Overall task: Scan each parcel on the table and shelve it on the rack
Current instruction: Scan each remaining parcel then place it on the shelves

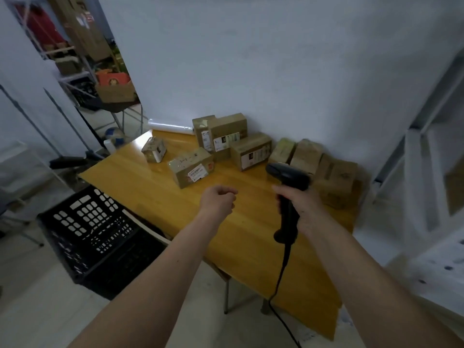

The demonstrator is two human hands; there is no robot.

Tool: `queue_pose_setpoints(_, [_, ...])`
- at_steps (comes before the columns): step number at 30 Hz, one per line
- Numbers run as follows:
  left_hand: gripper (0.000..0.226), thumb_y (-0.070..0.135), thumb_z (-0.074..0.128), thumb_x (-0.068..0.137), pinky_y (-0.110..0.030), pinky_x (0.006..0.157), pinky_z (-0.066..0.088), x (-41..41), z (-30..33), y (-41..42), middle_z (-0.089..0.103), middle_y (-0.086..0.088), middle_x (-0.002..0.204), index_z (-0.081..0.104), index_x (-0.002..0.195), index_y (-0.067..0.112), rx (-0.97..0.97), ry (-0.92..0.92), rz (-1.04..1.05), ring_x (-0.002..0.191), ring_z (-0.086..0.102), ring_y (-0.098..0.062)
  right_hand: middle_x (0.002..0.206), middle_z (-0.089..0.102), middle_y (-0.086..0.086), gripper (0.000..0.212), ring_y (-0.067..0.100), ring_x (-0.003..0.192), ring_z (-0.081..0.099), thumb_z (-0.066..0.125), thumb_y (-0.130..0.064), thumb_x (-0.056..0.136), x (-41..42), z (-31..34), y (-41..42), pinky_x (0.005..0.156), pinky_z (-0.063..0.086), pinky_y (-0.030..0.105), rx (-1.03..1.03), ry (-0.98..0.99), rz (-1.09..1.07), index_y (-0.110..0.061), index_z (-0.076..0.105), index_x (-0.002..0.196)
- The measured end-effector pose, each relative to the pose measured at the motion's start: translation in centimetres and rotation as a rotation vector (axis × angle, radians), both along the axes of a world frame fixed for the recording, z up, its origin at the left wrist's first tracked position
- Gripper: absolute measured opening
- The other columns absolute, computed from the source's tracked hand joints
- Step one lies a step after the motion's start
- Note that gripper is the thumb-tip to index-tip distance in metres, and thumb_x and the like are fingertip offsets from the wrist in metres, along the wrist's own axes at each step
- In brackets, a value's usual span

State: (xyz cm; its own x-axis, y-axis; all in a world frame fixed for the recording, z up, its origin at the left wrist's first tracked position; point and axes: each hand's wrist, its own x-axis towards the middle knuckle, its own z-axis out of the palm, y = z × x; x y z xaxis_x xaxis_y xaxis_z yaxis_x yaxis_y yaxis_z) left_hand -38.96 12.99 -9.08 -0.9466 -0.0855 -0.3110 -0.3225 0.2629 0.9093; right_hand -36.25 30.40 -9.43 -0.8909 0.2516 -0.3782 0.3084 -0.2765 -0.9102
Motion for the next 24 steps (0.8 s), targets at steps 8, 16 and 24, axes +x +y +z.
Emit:
queue_pose_setpoints(8, [0.026,0.002,0.051,0.096,-0.032,0.063,0.045,-8.1,-0.9,-3.2,0.056,-0.007,0.079,0.062,0.077,0.016,-0.031,-0.031,0.016,0.07,0.051,-0.02,0.055,0.064,0.002,0.009,0.015,0.048,0.06,0.075,-0.008,0.081,-6.8,-0.3,-2.8,0.048,0.05,0.028,-0.05,-0.036,0.044,-0.006,0.067,0.078])
queue_pose_setpoints(16, [0.021,0.012,0.058,0.092,-0.022,0.061,0.042,-19.8,-1.8,-3.7,0.057,0.0,0.101,0.062,0.112,0.015,-0.207,0.087,-0.152,0.083,0.053,-0.012,0.059,0.063,0.005,0.009,0.015,0.049,0.059,0.076,-0.007,0.079,-13.8,-0.5,-4.9,0.045,0.049,0.027,-0.082,-0.012,0.016,-0.006,0.068,0.08])
queue_pose_setpoints(24, [0.051,0.013,0.073,0.08,-0.041,0.093,0.052,-34.0,-3.5,-6.8,0.051,-0.011,0.123,0.05,0.125,0.011,-0.394,0.043,-0.291,0.11,0.054,-0.026,0.059,0.065,0.001,0.013,0.012,0.052,0.061,0.078,-0.01,0.078,-24.0,-1.5,-9.1,0.051,0.05,0.026,-0.062,-0.08,-0.102,-0.007,0.07,0.087])
